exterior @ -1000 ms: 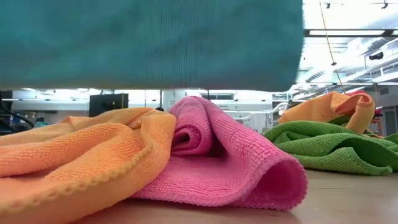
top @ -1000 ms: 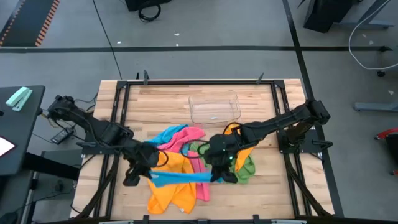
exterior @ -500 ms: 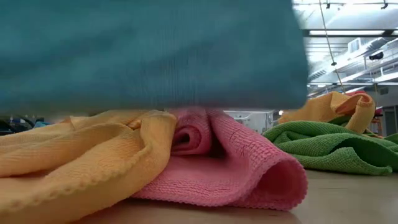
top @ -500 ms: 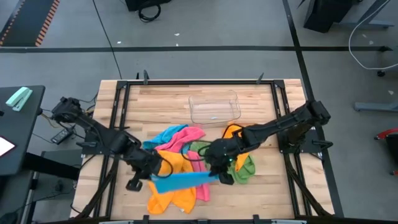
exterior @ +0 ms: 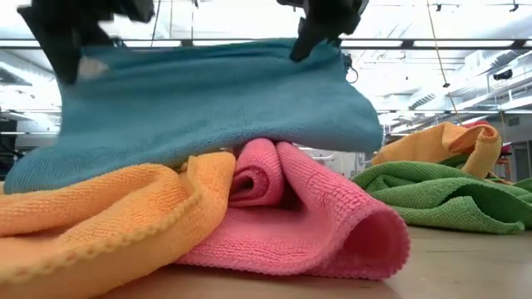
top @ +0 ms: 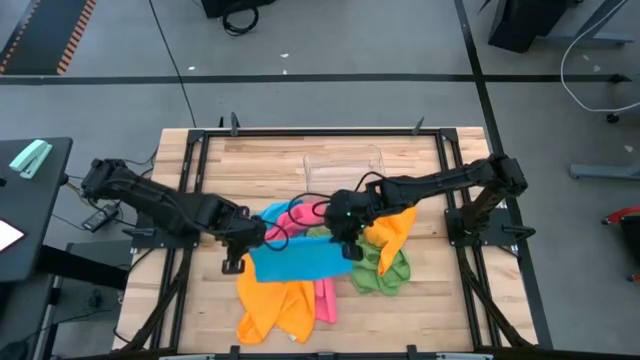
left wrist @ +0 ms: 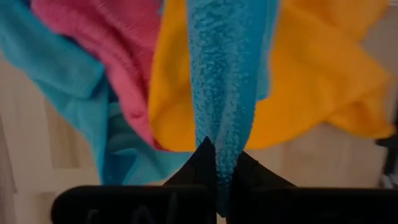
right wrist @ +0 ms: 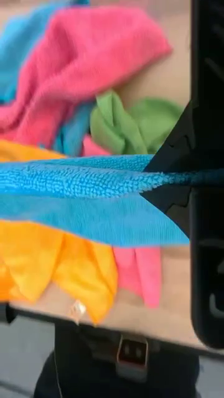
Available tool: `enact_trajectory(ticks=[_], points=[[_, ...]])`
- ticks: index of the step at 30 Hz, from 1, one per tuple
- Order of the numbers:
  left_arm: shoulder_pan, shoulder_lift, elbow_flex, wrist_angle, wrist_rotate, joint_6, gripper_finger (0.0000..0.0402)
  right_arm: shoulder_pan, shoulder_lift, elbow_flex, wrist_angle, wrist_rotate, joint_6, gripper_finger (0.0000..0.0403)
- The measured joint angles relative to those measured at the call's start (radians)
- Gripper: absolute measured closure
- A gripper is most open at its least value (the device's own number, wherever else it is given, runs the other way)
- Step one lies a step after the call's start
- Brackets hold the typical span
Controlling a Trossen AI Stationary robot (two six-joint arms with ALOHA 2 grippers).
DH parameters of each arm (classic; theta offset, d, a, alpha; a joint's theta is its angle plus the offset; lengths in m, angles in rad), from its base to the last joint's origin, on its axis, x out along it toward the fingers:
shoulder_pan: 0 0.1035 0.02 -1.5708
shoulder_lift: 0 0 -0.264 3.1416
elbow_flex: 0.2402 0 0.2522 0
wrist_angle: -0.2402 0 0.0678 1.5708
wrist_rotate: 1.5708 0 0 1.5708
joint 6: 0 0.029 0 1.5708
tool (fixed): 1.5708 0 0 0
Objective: Fold microfiber towels
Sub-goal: Fold the bottom blue microfiber cloth
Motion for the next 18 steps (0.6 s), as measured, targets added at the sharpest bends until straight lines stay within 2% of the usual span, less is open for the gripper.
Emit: enact_trajectory(ticks=[3, 7, 11, 15, 18], points=[[0.034, 0.000, -0.032, 0.012, 0.004, 0.015, 0.0388, -0.026, 0.000, 0.000, -0.019, 0.002, -0.027, 0.0349], [0.059, 0.000, -0.042, 0.021, 0.005, 0.042, 0.0375, -0.056, 0.000, 0.000, -0.033, 0.013, -0.046, 0.0285], [0.091, 0.000, -0.046, 0.001, 0.000, 0.048, 0.0387, -0.090, -0.004, 0.000, -0.059, 0.058, -0.057, 0.0229], [0.134, 0.000, -0.046, -0.024, -0.003, 0.047, 0.0390, -0.130, -0.012, 0.000, -0.100, 0.074, -0.061, 0.0204], [0.157, 0.000, -0.046, -0.037, -0.008, 0.041, 0.0376, -0.136, -0.012, 0.000, -0.107, 0.044, -0.074, 0.0199]])
